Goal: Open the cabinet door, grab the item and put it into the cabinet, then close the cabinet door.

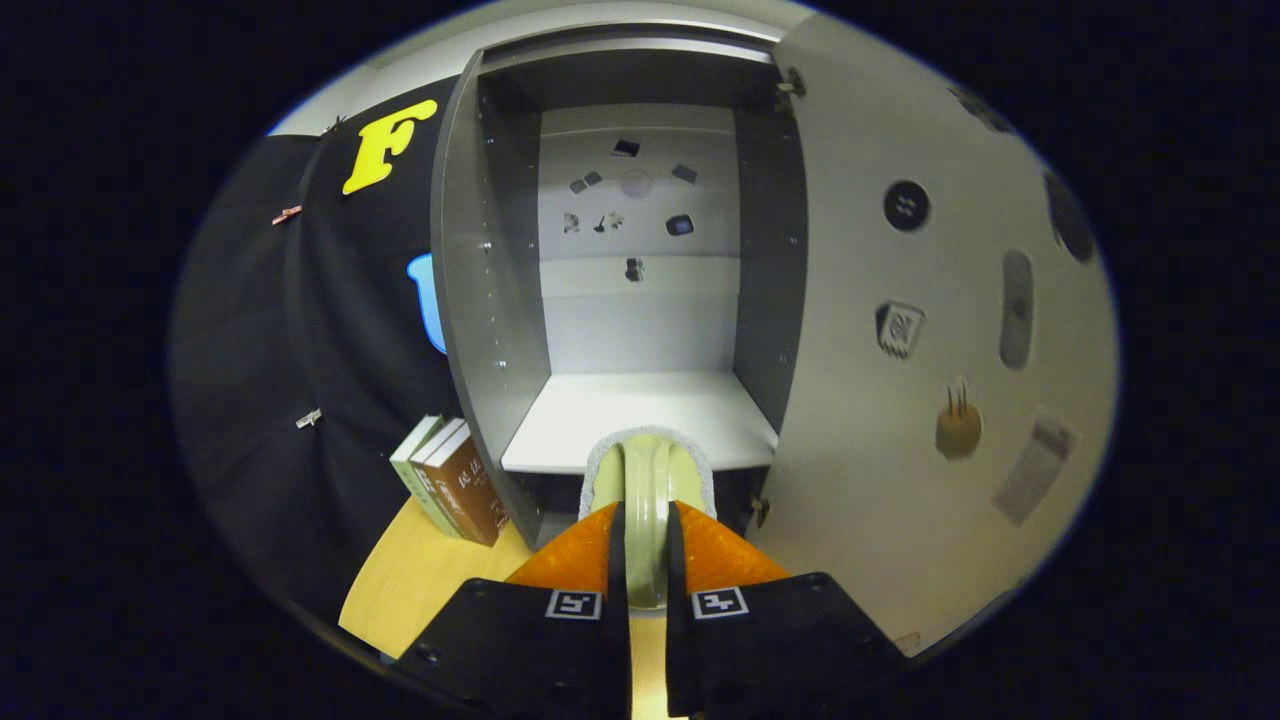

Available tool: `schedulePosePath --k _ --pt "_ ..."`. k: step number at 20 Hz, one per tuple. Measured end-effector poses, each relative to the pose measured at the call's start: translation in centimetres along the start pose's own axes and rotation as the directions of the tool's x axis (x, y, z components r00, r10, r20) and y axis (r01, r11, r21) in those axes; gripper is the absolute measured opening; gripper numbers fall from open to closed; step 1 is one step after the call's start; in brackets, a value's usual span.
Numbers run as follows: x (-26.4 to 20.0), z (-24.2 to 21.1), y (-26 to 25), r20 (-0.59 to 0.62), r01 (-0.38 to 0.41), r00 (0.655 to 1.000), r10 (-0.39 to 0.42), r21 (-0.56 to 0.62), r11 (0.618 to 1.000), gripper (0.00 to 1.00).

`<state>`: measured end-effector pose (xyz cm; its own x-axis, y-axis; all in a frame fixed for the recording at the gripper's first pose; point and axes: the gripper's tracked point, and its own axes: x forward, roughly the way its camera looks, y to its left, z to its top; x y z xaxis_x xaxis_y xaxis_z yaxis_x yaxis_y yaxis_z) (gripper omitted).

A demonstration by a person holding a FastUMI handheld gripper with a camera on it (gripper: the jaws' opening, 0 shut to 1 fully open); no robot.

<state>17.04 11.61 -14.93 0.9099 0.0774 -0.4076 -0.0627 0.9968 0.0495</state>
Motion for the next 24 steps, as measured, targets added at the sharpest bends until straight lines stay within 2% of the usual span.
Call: schedulePosePath --k 4,8,17,24 --pt "4.0 3.5 0.8 0.020 -0.003 1.000 0.004 -0.011 1.000 0.18" --pt "8.8 4.7 1.1 -0.003 0.004 1.000 -0.004 -0.009 1.000 0.18" --pt "20.7 2.9 0.3 -0.116 0.039 0.992 -0.041 -0.015 0.999 0.18" --pt "26.5 1.5 1.4 -0.164 0.025 0.986 -0.030 -0.029 0.999 0.18"
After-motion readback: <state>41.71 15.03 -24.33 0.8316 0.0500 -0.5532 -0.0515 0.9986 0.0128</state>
